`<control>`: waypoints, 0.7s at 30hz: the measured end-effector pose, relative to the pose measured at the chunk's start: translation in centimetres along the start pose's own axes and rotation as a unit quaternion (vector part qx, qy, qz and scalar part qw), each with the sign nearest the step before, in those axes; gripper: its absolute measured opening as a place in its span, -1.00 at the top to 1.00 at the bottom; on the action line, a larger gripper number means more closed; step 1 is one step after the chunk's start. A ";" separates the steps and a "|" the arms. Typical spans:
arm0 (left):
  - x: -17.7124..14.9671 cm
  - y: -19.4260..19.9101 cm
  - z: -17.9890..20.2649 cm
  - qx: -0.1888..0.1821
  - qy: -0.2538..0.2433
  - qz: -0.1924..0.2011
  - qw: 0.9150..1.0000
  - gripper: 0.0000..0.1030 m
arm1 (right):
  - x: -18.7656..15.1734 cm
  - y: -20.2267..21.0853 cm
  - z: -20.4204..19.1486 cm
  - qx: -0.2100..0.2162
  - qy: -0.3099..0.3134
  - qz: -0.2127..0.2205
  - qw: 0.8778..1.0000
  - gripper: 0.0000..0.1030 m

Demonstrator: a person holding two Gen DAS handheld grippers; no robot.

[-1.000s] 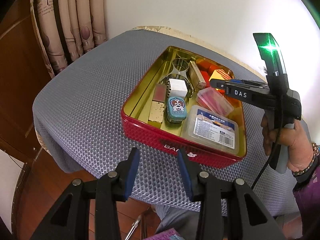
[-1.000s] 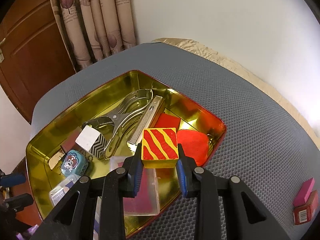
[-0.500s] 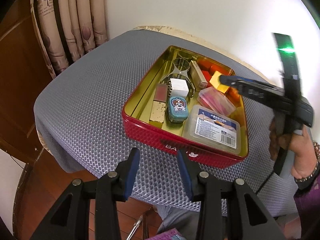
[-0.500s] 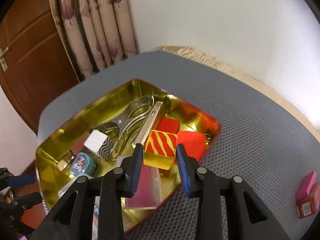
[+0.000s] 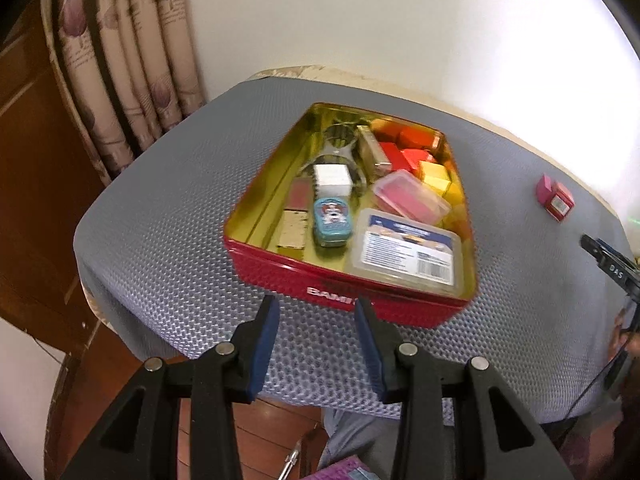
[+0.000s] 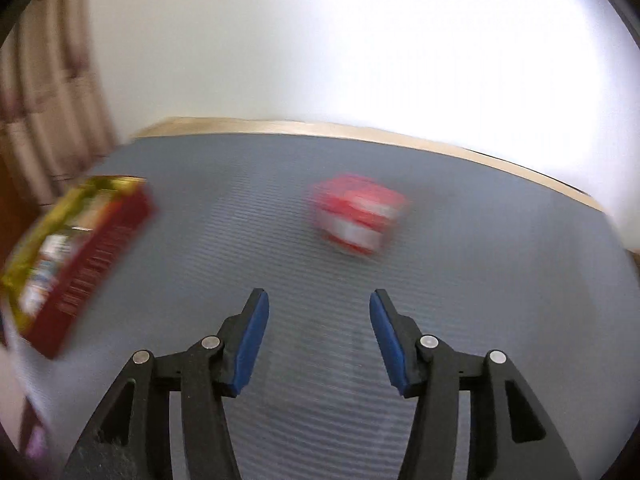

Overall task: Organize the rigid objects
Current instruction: 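Move the right gripper to the red cream box and grasp it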

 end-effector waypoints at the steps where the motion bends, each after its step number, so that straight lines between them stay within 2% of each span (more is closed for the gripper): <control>1: 0.0 0.0 0.5 -0.003 -0.007 -0.001 1.000 0.23 | -0.2 0.0 1.7 -0.024 -0.005 0.000 1.000 -0.07; 3: -0.1 0.0 1.7 -0.017 -0.025 -0.005 1.000 0.23 | -0.6 0.1 4.7 -0.059 -0.015 0.001 0.998 -0.12; 7: -0.2 -0.3 4.6 -0.040 -0.065 -0.017 0.997 0.23 | -1.4 0.0 9.2 -0.089 -0.048 -0.004 0.995 -0.15; 11: 0.7 -0.2 8.1 -0.069 -0.090 -0.023 0.993 0.23 | -1.4 0.2 11.5 -0.066 -0.098 -0.001 0.993 -0.18; 15: 2.8 -0.5 11.8 -0.083 -0.114 -0.019 0.990 0.23 | -1.3 0.5 11.9 -0.047 -0.095 0.001 0.994 -0.22; 17: 4.1 -0.8 13.3 -0.088 -0.126 -0.017 0.988 0.23 | -1.5 1.1 12.3 -0.033 -0.096 0.005 0.995 -0.32; 21: 7.4 -2.2 15.7 -0.105 -0.133 -0.023 0.985 0.23 | -1.6 1.4 13.2 -0.012 -0.112 0.005 0.994 -0.37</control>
Point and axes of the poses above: each gripper's, at about its wrist camera, not at the fingertips, and y roughly against the way its jaws point, z to its right, x to its top, the point moved 1 cm from there along -y, roughly the way its jaws point, and after that the axes turned 10 degrees about -y, right-handed, at the moved point
